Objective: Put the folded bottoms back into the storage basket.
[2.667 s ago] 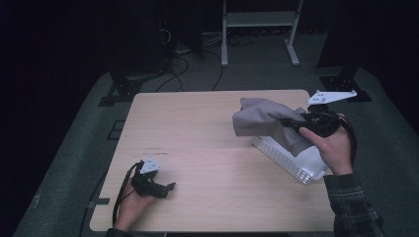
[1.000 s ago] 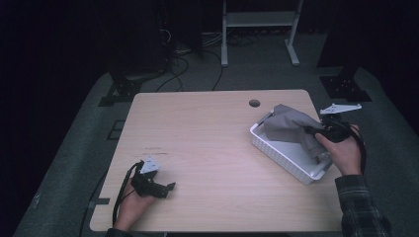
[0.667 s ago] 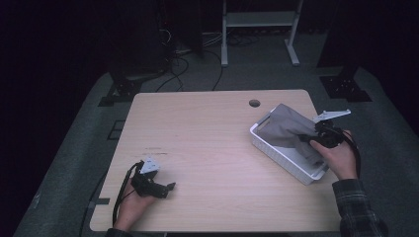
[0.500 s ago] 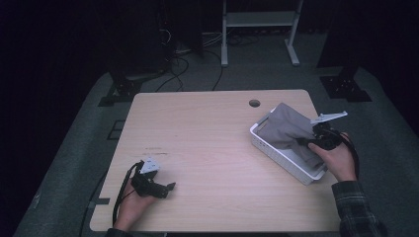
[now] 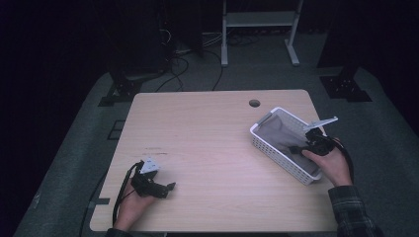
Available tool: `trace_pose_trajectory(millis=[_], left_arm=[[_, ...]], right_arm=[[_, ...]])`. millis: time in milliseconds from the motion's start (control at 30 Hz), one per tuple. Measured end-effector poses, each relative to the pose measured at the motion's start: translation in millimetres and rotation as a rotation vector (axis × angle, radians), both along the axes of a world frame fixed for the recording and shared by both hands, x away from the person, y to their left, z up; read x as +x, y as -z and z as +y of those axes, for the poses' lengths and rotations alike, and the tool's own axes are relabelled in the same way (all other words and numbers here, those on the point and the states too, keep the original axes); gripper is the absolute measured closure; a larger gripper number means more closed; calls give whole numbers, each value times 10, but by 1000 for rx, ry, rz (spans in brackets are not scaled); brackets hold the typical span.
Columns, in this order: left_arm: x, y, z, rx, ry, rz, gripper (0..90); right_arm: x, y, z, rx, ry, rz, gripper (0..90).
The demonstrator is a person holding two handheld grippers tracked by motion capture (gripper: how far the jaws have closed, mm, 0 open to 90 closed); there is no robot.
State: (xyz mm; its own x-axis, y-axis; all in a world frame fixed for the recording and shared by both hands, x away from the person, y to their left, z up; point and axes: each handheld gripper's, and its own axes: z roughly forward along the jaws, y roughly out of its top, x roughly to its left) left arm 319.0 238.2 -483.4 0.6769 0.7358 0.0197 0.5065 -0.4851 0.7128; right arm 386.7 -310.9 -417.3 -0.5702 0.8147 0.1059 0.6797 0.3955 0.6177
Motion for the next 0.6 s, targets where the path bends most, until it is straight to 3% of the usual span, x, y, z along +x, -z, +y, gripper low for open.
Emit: trace_pose_trajectory(millis=[133,233,367,600], left_arm=[[0,0,0,0,0,0,0],[-1,1,-1,-2,-1,2,0],[-2,2,-3,-4,-3,1,0],[-1,1,-1,-3,-1,1,0]], right_arm=[[3,9,15,-1,-8,10,613],[5,15,14,2,-15,14,535],[-20,-20,17,16,-25,-3,457],[-67,-197,-36,30,-27,-70,429]])
